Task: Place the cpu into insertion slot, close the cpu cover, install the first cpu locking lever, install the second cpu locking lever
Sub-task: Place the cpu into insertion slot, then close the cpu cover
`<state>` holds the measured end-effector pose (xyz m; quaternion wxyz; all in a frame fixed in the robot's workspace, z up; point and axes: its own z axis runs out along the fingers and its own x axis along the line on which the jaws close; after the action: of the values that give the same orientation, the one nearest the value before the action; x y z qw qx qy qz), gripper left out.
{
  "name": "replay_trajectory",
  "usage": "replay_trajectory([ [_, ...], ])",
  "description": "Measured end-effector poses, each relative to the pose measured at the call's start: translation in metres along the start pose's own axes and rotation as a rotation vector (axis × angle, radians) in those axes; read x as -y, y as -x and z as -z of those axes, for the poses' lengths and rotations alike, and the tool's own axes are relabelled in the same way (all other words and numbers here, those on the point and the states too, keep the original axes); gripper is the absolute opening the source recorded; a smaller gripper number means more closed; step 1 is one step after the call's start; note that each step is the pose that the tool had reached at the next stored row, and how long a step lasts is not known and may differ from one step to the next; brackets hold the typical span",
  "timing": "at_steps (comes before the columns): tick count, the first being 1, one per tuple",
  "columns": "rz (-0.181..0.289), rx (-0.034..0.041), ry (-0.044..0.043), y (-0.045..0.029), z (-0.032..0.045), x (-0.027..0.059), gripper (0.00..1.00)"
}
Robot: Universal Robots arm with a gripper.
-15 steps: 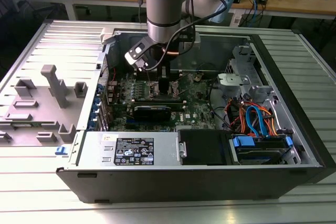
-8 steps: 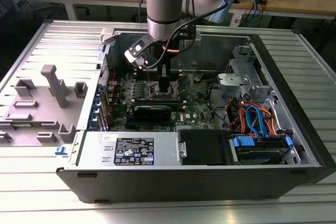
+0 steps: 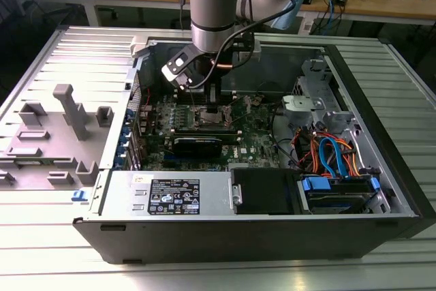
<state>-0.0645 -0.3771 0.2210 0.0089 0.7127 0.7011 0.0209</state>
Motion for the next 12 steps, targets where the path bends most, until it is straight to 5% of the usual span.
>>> replay_trajectory([
  [12,0.0,-0.0001,0.0,0.0,0.0,-0.0001,0.11],
])
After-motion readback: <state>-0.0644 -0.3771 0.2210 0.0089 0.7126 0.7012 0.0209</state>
